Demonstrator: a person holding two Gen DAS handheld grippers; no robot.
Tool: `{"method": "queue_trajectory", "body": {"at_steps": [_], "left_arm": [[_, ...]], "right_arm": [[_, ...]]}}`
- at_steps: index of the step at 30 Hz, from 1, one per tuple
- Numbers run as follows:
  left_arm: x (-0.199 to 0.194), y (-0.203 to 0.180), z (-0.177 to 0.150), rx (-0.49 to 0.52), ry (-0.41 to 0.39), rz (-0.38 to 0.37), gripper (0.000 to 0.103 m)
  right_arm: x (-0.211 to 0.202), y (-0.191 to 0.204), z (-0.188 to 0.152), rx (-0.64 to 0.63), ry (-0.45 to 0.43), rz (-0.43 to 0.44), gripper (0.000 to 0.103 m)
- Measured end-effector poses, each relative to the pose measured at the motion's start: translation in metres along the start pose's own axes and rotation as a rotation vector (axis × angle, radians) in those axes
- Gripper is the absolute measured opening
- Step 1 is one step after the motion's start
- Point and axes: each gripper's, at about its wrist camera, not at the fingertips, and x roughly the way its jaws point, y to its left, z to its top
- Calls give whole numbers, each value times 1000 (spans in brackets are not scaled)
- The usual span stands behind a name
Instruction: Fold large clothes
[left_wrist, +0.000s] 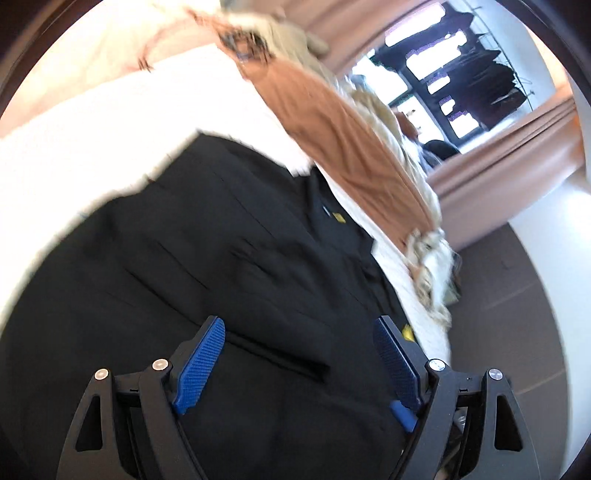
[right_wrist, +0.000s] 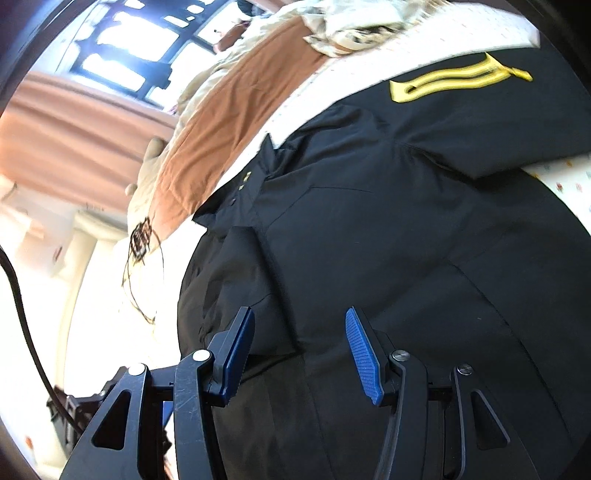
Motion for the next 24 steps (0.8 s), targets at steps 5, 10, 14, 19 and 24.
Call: {"method": "queue_trajectory", "body": {"at_steps": [5,10,14,19,24], "left_arm": [[-42,26,11,40,-89,63,83],[-56,57,13,37,-145,95,83],[-51,85,17,-9,-125,102,83],[-63,113,26,-38,-140,130,83],[-74,139,35,-60,-155,155,83]], "right_arm": [[9,32,-13,-133,2,-12,52],[21,70,-35,-269,20,23,52],[34,104,-56,-388,25,15,52],[65,133,-82,-527,69,-42,52],[93,151,-107,-647,95,-119,54]]}}
